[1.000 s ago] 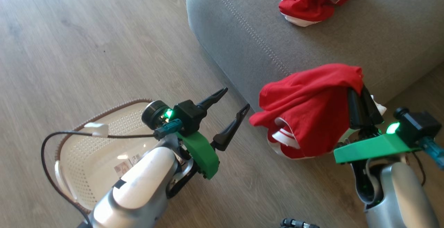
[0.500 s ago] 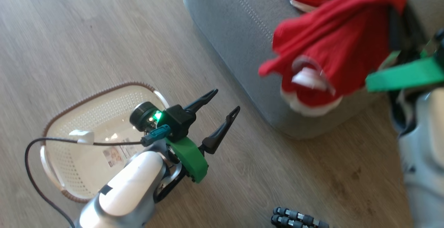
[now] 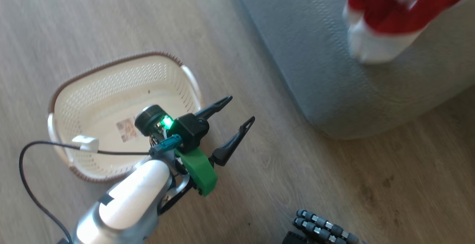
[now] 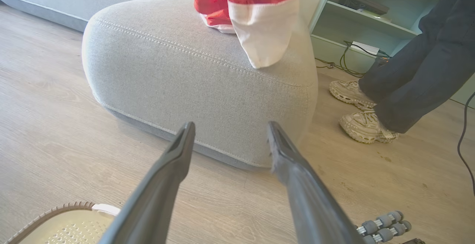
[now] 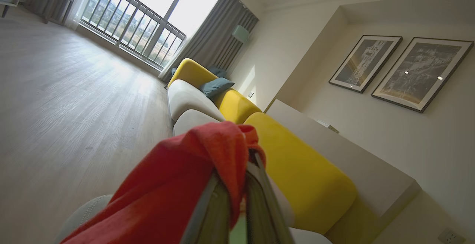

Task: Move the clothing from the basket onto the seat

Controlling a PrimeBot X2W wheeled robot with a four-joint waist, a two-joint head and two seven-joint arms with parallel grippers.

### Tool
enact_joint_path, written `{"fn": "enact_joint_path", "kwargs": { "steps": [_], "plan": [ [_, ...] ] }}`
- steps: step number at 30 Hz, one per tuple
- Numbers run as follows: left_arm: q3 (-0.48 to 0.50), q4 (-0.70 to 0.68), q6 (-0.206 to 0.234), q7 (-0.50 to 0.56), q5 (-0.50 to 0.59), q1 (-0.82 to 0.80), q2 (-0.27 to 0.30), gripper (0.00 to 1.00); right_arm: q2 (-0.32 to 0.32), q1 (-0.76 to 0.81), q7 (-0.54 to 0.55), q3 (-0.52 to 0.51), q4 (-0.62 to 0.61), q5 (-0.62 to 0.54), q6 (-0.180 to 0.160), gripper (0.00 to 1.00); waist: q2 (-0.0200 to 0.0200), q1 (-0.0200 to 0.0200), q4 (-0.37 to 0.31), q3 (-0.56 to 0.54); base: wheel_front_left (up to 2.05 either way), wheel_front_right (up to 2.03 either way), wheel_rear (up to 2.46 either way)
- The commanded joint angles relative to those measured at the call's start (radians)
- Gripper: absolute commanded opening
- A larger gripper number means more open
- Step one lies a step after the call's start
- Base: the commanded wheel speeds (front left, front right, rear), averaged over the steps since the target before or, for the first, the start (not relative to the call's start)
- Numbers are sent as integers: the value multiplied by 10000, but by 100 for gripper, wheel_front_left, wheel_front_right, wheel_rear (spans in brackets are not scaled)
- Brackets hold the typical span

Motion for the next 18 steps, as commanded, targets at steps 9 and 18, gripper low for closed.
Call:
{"fn": "enact_joint_path", "kwargs": {
  "steps": [9,18],
  "plan": [
    [55,-558,-13,-95,-46,-744,430,100,-1714,-3007,1195,-1477,829,-1130,-4,0,0,-2,1042,1221,0,0,0],
    [65,-689,-13,-95,-12,-837,623,100,-2114,-4006,2285,-4064,1768,-2203,-4,0,0,-2,1662,2229,0,0,0]
  ]
}}
